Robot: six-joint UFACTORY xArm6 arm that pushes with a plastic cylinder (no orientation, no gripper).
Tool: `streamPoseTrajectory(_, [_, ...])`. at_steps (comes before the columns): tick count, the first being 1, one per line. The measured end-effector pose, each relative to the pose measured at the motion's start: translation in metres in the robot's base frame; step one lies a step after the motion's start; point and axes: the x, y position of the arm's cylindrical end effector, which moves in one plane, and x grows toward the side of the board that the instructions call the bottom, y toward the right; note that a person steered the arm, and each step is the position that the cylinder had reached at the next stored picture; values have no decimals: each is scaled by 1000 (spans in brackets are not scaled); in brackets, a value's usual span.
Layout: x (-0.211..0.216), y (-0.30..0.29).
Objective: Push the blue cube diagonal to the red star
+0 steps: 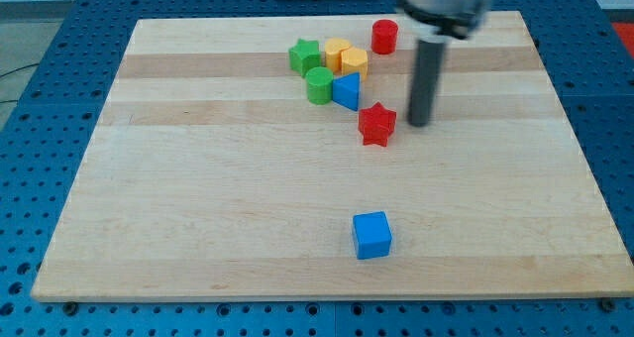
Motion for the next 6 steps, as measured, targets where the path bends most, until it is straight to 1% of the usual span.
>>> streamPoseTrajectory(1, [77,26])
streamPoseTrajectory(2, [142,17])
streamPoseTrajectory(3, [167,-20])
streamPoseTrajectory(4, [168,-35])
streamPoseTrajectory(5, [168,-91])
streamPoseTrajectory(6, [145,-154])
